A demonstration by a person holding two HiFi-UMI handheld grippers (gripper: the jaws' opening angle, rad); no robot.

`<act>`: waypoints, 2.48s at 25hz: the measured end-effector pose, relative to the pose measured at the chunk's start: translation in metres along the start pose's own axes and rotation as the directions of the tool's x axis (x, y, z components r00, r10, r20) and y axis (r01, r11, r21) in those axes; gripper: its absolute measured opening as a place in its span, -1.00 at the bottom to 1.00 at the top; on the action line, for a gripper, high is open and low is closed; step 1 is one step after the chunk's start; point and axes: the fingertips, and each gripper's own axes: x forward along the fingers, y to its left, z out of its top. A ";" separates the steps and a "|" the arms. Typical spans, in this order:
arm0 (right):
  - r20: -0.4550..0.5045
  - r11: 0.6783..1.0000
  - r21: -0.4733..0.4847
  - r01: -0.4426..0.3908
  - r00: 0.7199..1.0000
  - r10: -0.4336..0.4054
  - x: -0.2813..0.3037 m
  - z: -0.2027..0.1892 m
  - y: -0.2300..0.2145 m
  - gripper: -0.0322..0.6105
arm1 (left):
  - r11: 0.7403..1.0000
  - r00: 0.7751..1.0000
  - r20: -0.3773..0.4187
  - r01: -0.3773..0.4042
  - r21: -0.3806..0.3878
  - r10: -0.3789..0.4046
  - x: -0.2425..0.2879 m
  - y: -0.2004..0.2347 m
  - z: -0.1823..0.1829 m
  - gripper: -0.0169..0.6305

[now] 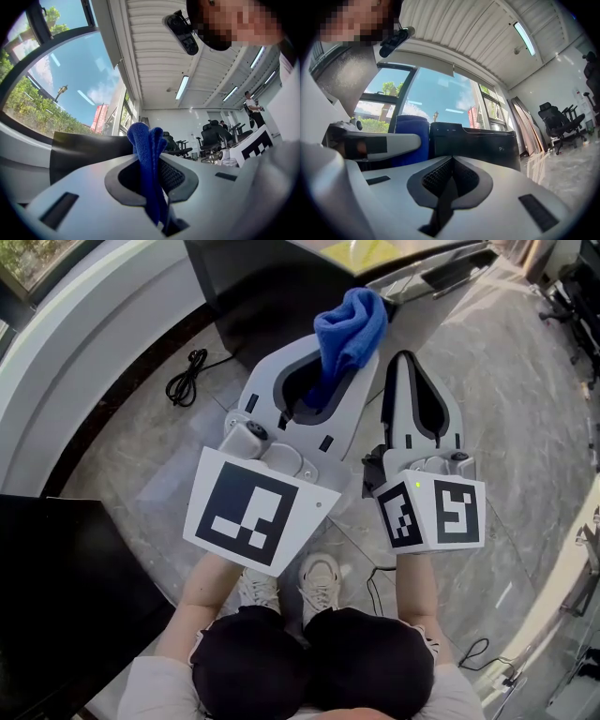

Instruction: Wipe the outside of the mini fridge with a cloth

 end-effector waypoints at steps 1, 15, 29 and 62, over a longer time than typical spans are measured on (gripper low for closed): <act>-0.001 1.000 0.023 -0.015 1.000 0.015 0.000 0.001 0.002 -0.87 | 1.000 1.000 0.007 -0.022 0.003 0.022 -0.004 0.008 0.004 -0.77; 0.027 0.947 0.017 -0.320 0.947 0.319 0.033 0.015 0.109 -0.87 | 0.923 0.931 0.015 -0.365 0.121 0.366 -0.039 0.193 0.019 -0.77; -0.053 0.904 0.014 -0.427 0.903 0.427 0.082 -0.031 0.161 -0.87 | 0.865 0.884 -0.032 -0.447 0.226 0.466 0.005 0.350 -0.036 -0.77; -0.067 0.907 -0.060 -0.417 0.908 0.413 0.086 -0.045 0.159 -0.87 | 0.913 0.918 -0.049 -0.384 0.136 0.393 0.022 0.334 -0.065 -0.77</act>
